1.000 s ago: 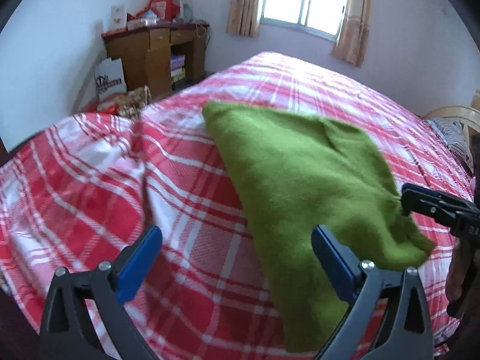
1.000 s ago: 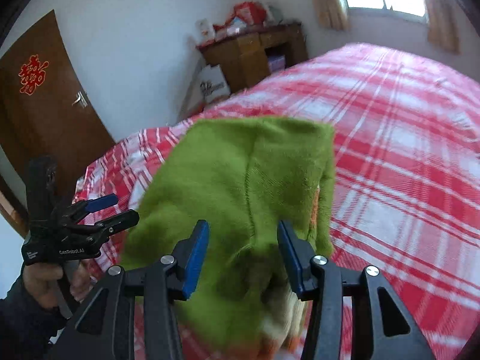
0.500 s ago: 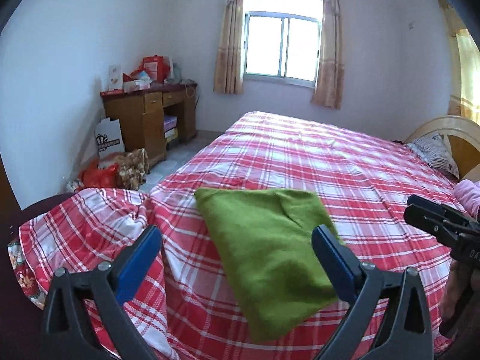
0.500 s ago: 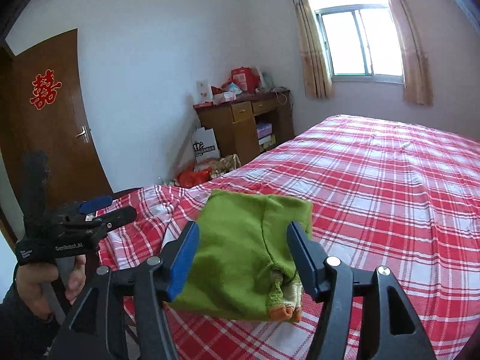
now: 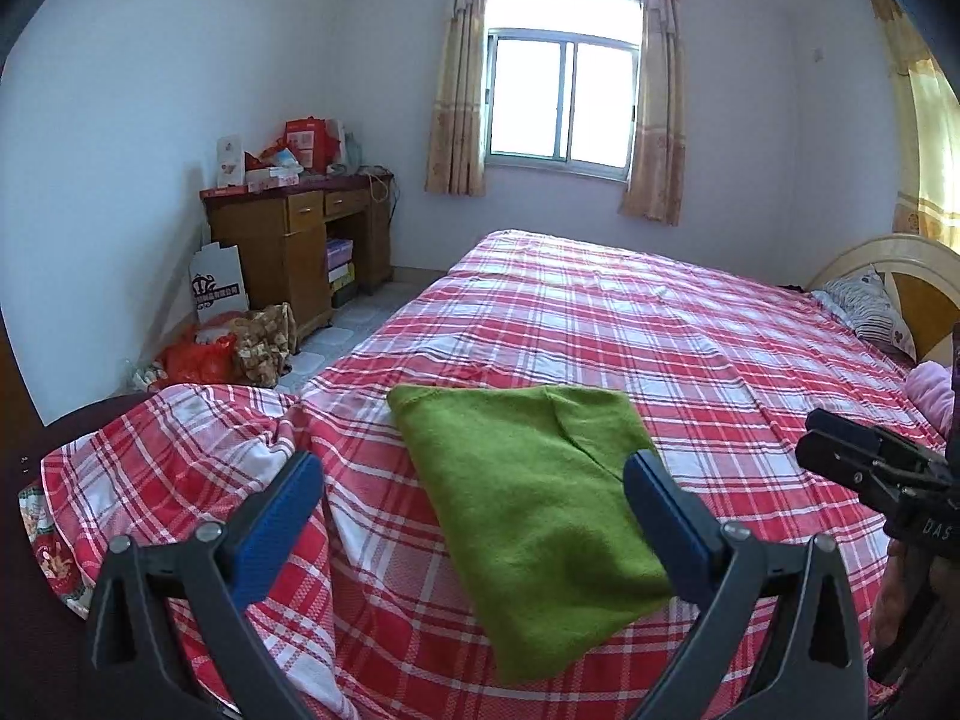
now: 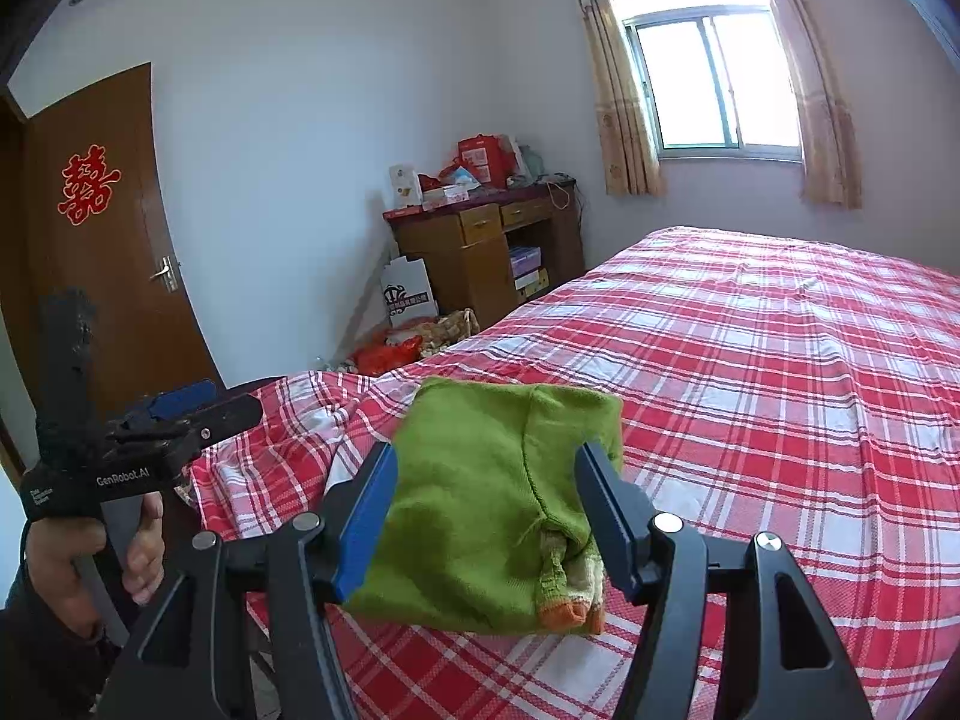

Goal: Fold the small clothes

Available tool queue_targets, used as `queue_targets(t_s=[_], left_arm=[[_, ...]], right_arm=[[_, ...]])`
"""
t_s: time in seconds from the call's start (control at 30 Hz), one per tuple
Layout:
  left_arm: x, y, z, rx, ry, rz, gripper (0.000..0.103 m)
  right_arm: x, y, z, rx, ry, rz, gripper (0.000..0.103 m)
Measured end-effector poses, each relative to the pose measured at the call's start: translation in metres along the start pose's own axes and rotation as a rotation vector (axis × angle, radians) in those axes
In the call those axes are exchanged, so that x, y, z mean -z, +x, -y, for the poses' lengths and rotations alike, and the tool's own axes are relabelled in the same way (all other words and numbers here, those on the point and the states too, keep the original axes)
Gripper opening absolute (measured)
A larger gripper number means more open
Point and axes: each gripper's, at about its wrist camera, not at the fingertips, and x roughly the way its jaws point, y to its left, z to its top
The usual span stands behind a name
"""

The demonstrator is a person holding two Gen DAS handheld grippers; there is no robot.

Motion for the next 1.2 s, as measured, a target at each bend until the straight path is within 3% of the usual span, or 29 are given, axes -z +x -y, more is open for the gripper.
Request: queue_targets(t_s=[1.2], left_arm=[[0.0066, 0.0018, 0.0089, 0.004, 0.021, -0.010, 0.103]], right_arm=[[0.0063, 0.0000, 0.0028, 0.003, 0.017, -0.001, 0.063]])
